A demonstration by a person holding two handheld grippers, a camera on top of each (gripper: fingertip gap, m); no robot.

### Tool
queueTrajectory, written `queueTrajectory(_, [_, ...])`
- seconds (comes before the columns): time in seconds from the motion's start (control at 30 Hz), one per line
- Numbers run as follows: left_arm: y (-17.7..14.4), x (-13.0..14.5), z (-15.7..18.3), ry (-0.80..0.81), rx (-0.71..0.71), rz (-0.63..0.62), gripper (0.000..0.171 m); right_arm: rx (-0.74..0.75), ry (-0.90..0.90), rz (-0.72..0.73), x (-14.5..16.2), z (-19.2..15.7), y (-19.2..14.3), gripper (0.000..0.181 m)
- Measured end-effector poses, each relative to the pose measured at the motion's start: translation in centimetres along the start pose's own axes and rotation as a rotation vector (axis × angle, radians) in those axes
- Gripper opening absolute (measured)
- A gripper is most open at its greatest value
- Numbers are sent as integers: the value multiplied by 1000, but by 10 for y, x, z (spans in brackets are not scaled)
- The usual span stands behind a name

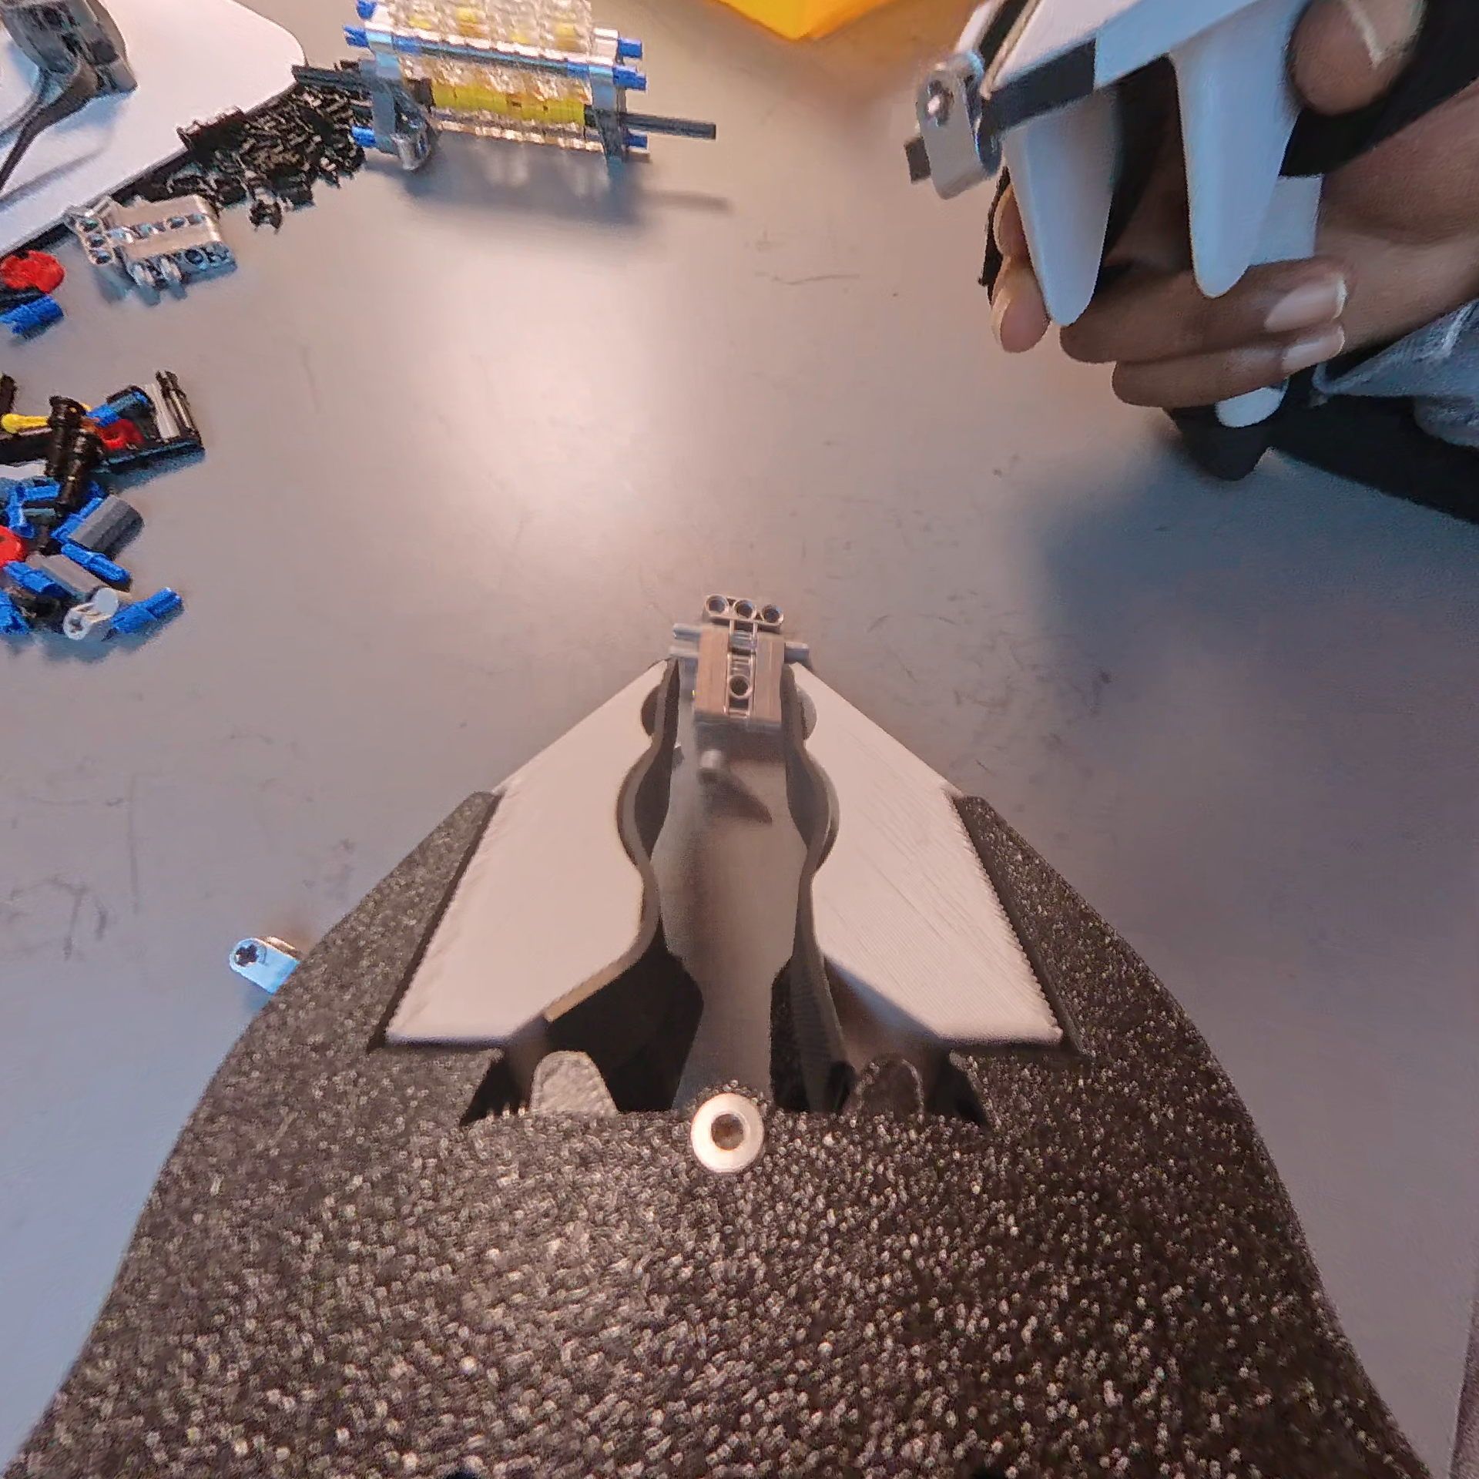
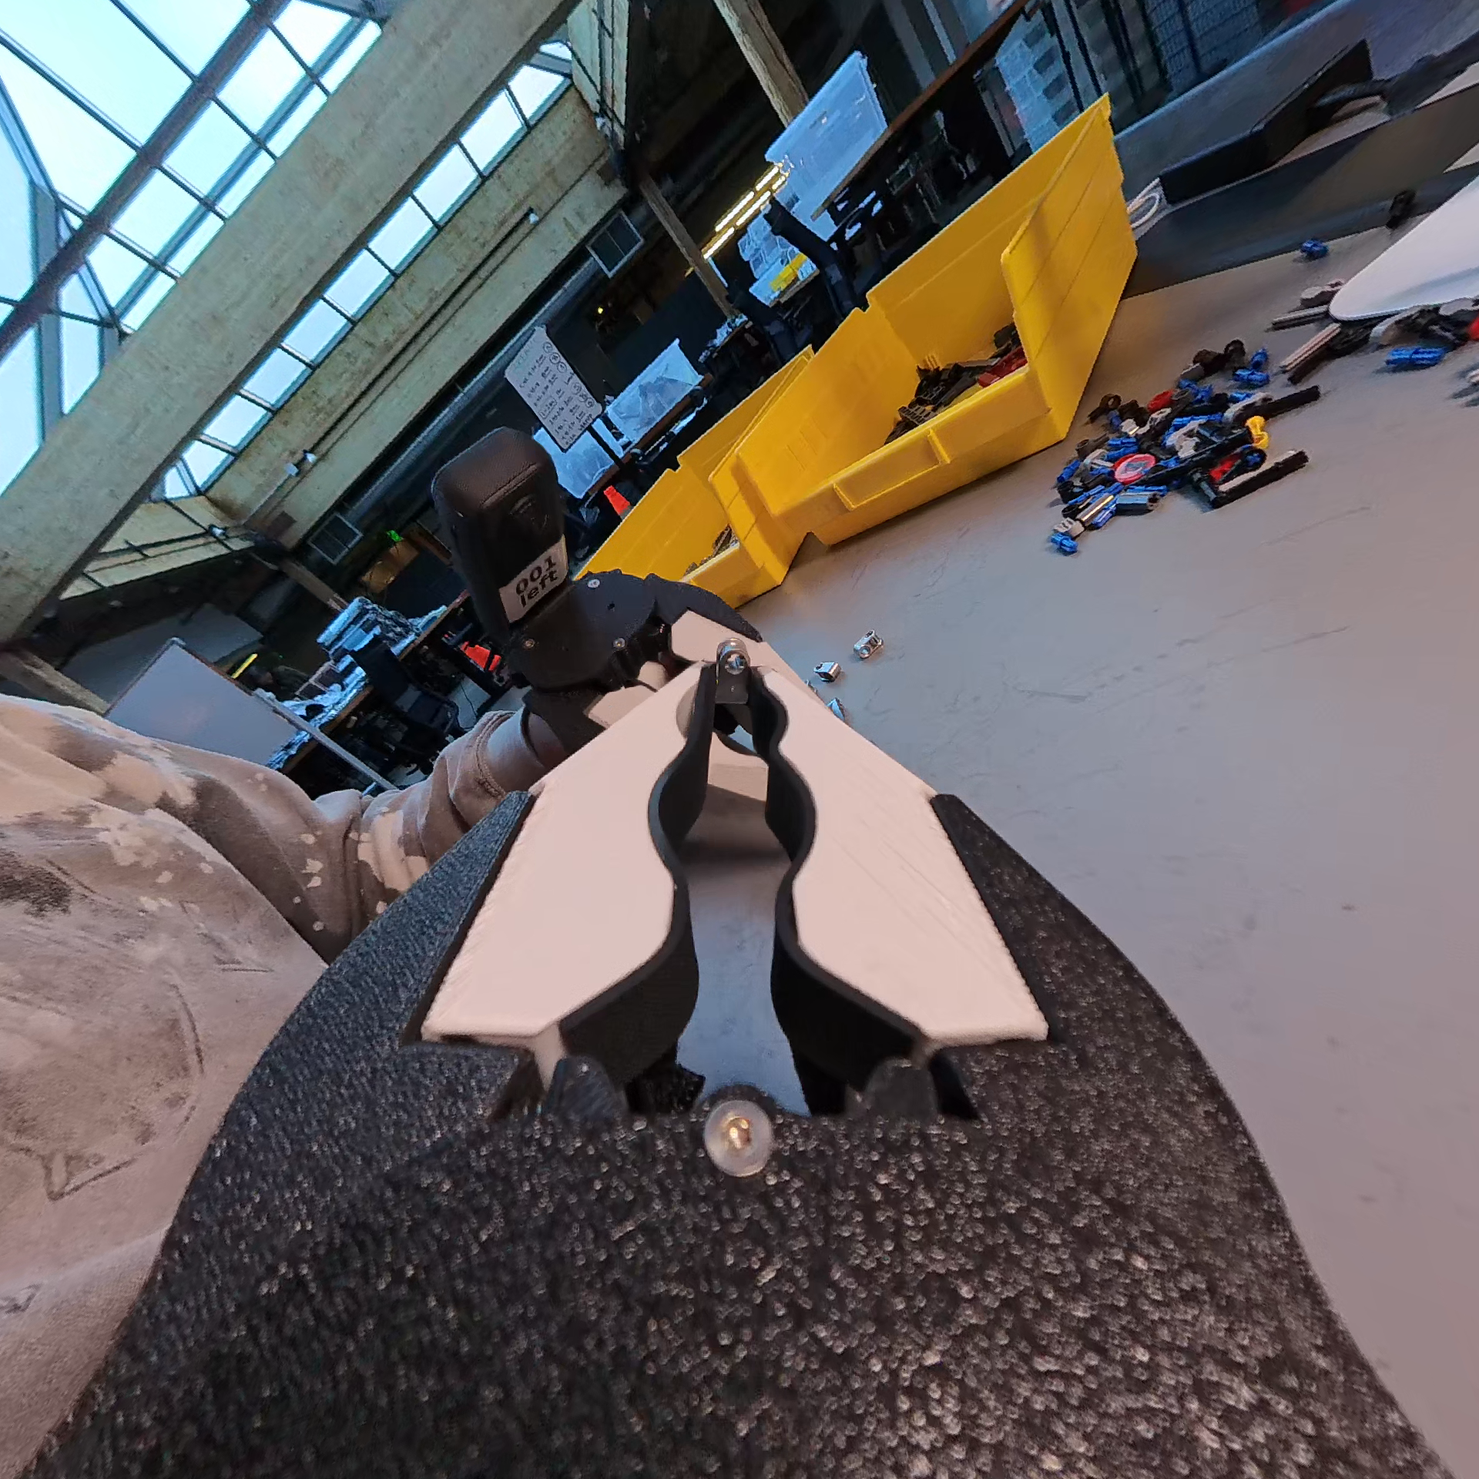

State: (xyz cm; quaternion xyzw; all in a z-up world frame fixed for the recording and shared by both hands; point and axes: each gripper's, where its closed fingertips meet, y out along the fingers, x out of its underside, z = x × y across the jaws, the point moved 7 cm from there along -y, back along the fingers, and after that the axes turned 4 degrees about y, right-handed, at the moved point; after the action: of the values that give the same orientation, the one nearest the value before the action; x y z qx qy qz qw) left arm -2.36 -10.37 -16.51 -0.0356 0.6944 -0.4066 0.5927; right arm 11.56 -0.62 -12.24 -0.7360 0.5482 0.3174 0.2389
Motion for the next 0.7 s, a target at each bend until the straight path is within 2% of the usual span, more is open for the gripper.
queueTrajectory(0.17, [-4,-5,-5,-42,43,52,20,-3,-3,-2,0,-1,1,7])
queueTrajectory(0.47, [-7,-22,-2,-19,173,165,20,4,-47,-21,3,-2,3,7])
queueTrajectory(0.7, [2,-28,-20,88,116,74,20,91,-216,-66,5,-4,6,7])
